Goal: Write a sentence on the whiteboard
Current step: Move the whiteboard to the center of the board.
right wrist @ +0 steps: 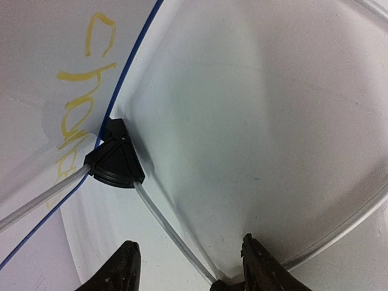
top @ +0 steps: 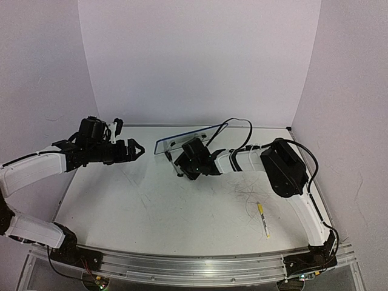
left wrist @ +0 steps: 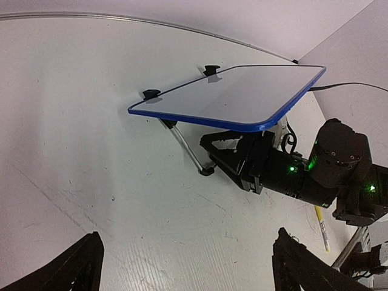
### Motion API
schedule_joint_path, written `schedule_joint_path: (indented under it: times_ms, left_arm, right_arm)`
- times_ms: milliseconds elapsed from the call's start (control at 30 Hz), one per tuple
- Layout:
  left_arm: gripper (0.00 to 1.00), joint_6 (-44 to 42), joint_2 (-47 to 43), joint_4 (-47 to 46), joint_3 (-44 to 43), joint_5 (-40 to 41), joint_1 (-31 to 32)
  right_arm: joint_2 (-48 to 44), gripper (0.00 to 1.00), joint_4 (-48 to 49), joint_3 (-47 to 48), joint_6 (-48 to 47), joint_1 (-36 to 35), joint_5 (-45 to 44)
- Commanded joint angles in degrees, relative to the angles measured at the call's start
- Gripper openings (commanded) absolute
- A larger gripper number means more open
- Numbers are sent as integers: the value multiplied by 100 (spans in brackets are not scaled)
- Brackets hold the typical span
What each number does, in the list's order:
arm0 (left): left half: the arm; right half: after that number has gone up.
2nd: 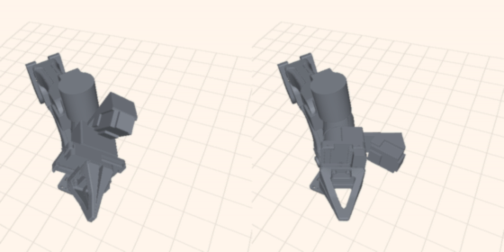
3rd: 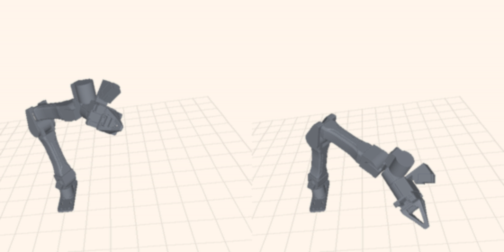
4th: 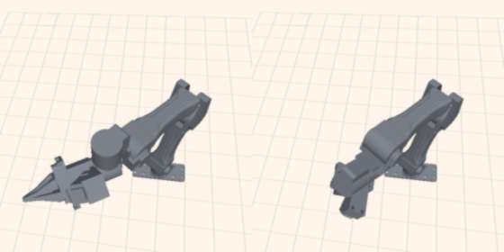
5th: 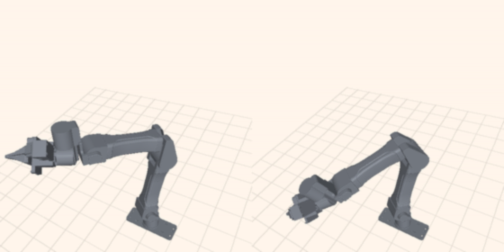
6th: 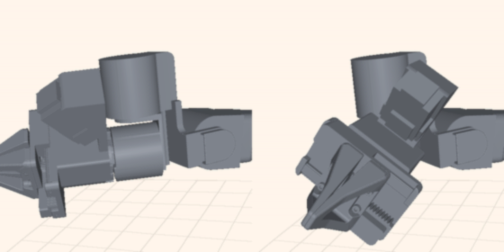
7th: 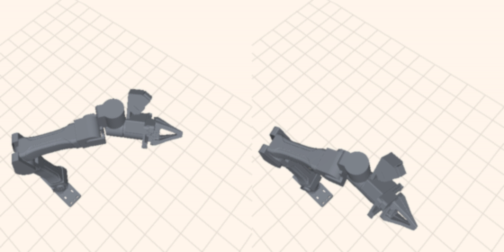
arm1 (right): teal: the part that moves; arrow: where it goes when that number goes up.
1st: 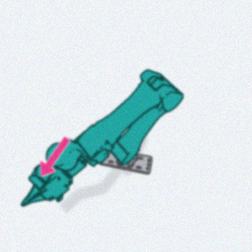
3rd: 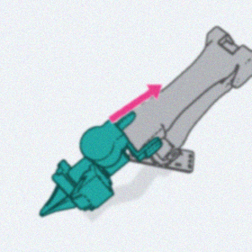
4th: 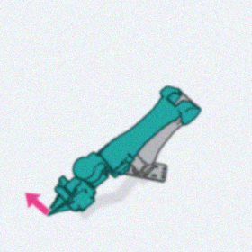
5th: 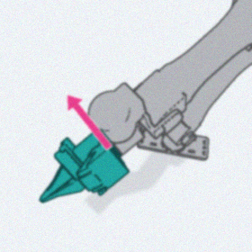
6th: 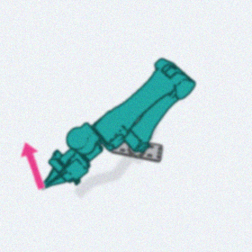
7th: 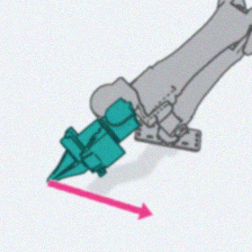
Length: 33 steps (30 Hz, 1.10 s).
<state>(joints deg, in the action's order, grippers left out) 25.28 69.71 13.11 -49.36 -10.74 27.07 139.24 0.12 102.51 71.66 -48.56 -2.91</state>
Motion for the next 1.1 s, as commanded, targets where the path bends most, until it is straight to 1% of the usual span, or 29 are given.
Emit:
schedule_joint_path:
  times_ms: [0, 267, 400, 533, 667, 767, 867, 967, 1067]
  left_arm:
    - [98, -128, -159, -3, -192, 85, 26]
    - [99, -246, -253, 162, -284, 295, 20]
    - [99, -275, -183, 178, -431, 365, 18]
    - [99, -269, 23, 150, -477, 412, 18]
    - [97, -46, 417, 103, -574, 196, 19]
    - [96, 185, 419, -178, -447, 153, 18]
    - [96, 246, 436, -329, -483, 301, -2]
    - [95, 256, 588, -369, -642, 414, -215]
    - [90, 486, 965, -565, -804, -125, -939]
  right_arm:
    - [13, 58, -1428, -236, -23, 61, -36]
    - [-359, 58, -1549, -988, -475, 178, 152]
    - [-585, 58, -1593, -1177, -851, 286, 247]
    - [-485, 60, -1581, -821, -1283, 313, 297]
    - [-383, 60, -1559, -368, -1242, 322, 535]
    - [-611, 60, -1464, -420, -1347, 328, 470]
    - [-938, 61, -1116, -837, -1353, 438, 533]
    - [-1170, 61, -476, -1426, -1064, 600, 957]
    - [-1193, 60, -393, -1440, -932, 644, 1156]
